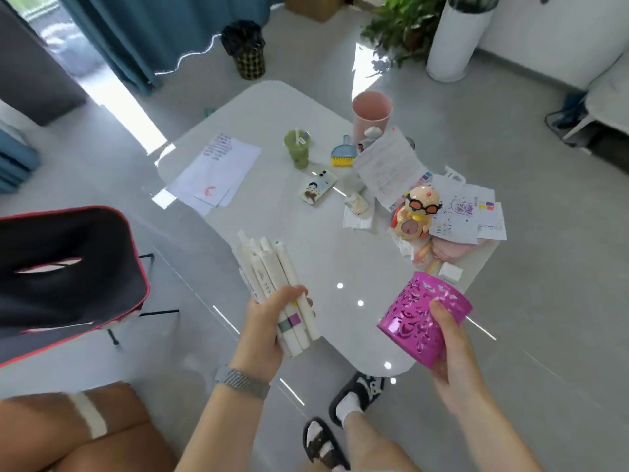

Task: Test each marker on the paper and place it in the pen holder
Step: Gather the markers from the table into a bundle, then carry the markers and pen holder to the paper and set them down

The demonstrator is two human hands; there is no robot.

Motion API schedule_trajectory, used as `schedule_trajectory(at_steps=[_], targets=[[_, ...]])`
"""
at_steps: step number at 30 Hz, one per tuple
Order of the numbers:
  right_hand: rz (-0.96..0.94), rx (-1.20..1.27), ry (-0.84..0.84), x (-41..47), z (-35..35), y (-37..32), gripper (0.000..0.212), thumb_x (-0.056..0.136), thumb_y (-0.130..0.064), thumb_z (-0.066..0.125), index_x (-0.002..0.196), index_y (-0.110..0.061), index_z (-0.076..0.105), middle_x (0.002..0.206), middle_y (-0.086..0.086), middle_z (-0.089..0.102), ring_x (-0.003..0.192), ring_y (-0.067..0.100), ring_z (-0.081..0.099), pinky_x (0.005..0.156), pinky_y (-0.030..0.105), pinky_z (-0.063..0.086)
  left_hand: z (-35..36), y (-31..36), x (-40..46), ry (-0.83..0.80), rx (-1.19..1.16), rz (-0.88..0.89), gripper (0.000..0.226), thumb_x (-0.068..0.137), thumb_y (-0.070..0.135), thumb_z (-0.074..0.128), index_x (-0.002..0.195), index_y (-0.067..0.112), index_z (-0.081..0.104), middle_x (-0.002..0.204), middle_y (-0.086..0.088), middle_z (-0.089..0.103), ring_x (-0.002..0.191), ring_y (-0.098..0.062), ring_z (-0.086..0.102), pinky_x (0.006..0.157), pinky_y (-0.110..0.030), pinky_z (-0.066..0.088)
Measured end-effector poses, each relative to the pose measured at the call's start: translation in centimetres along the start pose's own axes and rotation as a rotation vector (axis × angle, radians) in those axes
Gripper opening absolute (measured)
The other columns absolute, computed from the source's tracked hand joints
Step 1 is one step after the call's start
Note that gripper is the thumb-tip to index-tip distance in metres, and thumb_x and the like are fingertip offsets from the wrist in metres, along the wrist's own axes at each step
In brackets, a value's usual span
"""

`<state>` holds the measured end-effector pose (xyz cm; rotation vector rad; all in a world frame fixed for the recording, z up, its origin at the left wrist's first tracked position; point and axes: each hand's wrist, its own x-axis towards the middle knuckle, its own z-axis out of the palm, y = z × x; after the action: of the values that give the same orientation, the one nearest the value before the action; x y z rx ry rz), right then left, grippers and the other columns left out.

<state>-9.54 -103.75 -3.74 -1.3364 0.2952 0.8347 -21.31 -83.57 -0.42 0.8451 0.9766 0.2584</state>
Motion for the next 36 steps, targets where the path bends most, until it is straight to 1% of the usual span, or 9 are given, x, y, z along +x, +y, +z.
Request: schedule_trajectory(at_steps=[2, 5, 8, 12, 14, 21, 26, 32, 36], targets=[[-0.022, -0.050, -0.056, -1.8, 2.6, -0.3, 0.084, 0.054, -0.056, 0.078, 0.128, -0.025, 0.054, 0.113, 0.003, 0.071, 0.102, 0.018, 0.069, 0.085, 0.034, 0.051, -2.2, 0.9, -2.1, 0.027, -0.043, 0.011, 0.036, 0.066, 0.016, 0.068, 0.098, 0.005, 0.057, 0.074, -0.010, 0.060, 0.065, -0.021, 0.062, 0.060, -0.031, 0.054], [-0.037, -0.072, -0.153, -4.0, 6.3, -0.3, 0.066, 0.070, -0.047, 0.069, 0.128, -0.022, 0.054, 0.116, 0.005, 0.070, 0.104, 0.019, 0.068, 0.092, 0.037, 0.051, -5.8, 2.0, -5.3, 0.069, -0.107, 0.044, 0.039, 0.066, 0.017, 0.068, 0.101, 0.003, 0.057, 0.075, -0.009, 0.060, 0.064, -0.019, 0.062, 0.061, -0.031, 0.054], [-0.035, -0.102, -0.240, -5.6, 10.2, -0.1, 0.062, 0.075, -0.045, 0.071, 0.129, -0.020, 0.053, 0.117, 0.005, 0.070, 0.105, 0.019, 0.068, 0.090, 0.035, 0.054, -9.2, 2.9, -7.8, 0.121, -0.147, 0.072, 0.037, 0.065, 0.019, 0.069, 0.099, 0.006, 0.060, 0.073, -0.005, 0.063, 0.068, -0.017, 0.063, 0.071, -0.034, 0.055], [-0.026, -0.170, -0.336, -6.4, 15.1, 0.0, 0.059, 0.075, -0.042, 0.068, 0.128, -0.019, 0.055, 0.115, 0.004, 0.070, 0.104, 0.018, 0.069, 0.083, 0.030, 0.057, -12.5, 4.7, -8.9, 0.205, -0.251, 0.089, 0.017, 0.075, 0.013, 0.067, 0.090, 0.006, 0.062, 0.068, -0.004, 0.064, 0.065, -0.016, 0.064, 0.071, -0.032, 0.055], [-0.016, -0.206, -0.374, -5.8, 17.4, -0.1, 0.058, 0.077, -0.040, 0.073, 0.128, -0.019, 0.055, 0.115, 0.005, 0.071, 0.103, 0.019, 0.069, 0.079, 0.028, 0.058, -13.8, 5.9, -8.2, 0.241, -0.304, 0.096, 0.016, 0.076, 0.012, 0.067, 0.090, 0.007, 0.062, 0.068, -0.003, 0.065, 0.064, -0.015, 0.064, 0.070, -0.031, 0.055], [-0.016, -0.266, -0.446, 0.6, 26.6, -2.1, 0.047, 0.082, -0.033, 0.063, 0.126, -0.019, 0.056, 0.114, 0.005, 0.071, 0.098, 0.017, 0.070, 0.071, 0.024, 0.058, -17.3, 12.3, -2.4, 0.338, -0.374, 0.149, 0.050, 0.064, 0.018, 0.071, 0.111, 0.006, 0.056, 0.075, -0.003, 0.067, 0.070, -0.016, 0.066, 0.069, -0.032, 0.056], [0.016, -0.335, -0.489, 5.9, 33.7, -4.7, 0.054, 0.078, -0.038, 0.066, 0.128, -0.022, 0.055, 0.115, 0.003, 0.070, 0.101, 0.017, 0.069, 0.084, 0.032, 0.053, -18.9, 17.3, 2.3, 0.431, -0.427, 0.192, 0.036, 0.076, 0.012, 0.068, 0.111, 0.010, 0.059, 0.077, -0.003, 0.067, 0.072, -0.016, 0.066, 0.073, -0.035, 0.054], [0.026, -0.455, -0.531, 10.6, 42.8, -5.8, 0.038, 0.083, -0.030, 0.068, 0.119, -0.023, 0.058, 0.107, 0.003, 0.072, 0.093, 0.015, 0.071, 0.086, 0.037, 0.054, -22.6, 21.8, 5.6, 0.498, -0.462, 0.188, 0.027, 0.077, 0.013, 0.067, 0.103, 0.010, 0.061, 0.075, -0.004, 0.064, 0.068, -0.017, 0.064, 0.069, -0.032, 0.053], [0.052, -0.477, -0.559, 12.9, 49.2, -5.1, 0.043, 0.085, -0.034, 0.066, 0.126, -0.023, 0.056, 0.112, 0.003, 0.071, 0.100, 0.019, 0.070, 0.088, 0.037, 0.053, -27.0, 24.9, 7.4, 0.547, -0.482, 0.207, 0.032, 0.070, 0.017, 0.068, 0.099, 0.009, 0.061, 0.072, -0.005, 0.063, 0.066, -0.017, 0.062, 0.070, -0.033, 0.052]])
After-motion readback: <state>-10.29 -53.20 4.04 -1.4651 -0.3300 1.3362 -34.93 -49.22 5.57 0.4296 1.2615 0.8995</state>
